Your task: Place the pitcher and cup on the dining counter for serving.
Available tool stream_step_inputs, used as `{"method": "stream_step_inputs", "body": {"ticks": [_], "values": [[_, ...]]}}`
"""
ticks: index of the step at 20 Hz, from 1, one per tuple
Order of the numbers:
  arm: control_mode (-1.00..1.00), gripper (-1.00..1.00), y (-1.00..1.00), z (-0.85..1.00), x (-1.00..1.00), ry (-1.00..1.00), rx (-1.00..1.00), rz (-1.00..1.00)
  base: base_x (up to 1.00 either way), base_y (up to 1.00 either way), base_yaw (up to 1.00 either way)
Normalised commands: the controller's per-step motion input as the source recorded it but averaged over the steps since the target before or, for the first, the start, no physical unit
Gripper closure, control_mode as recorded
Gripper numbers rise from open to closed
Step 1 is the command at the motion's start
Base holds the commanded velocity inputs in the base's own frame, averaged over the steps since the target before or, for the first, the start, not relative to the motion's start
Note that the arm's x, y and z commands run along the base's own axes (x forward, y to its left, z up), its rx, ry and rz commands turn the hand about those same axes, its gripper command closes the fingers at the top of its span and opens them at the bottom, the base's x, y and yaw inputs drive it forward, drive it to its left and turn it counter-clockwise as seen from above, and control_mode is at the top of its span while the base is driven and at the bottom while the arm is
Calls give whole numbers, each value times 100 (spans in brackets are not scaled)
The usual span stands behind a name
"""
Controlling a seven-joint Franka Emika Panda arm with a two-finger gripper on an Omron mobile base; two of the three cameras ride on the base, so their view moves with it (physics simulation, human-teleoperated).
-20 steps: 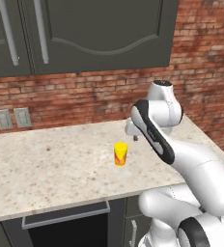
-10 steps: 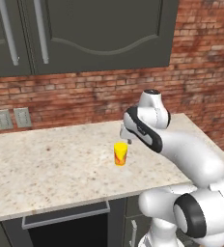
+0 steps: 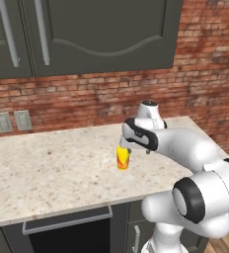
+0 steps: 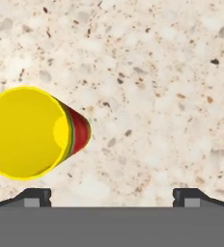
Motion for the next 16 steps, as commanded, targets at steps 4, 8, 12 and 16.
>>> {"method": "stream_step_inputs", "body": {"ticks": [4,8,12,16], "values": [[-100,-100,0,-39,27,2,0,0,0,0,0],[-100,-100,2,-25,5,0,0,0,0,0,0],[-100,-100,8,-6,0,0,0,-1,0,0,0],[-100,-100,3,14,0,0,0,0,0,0,0]]}}
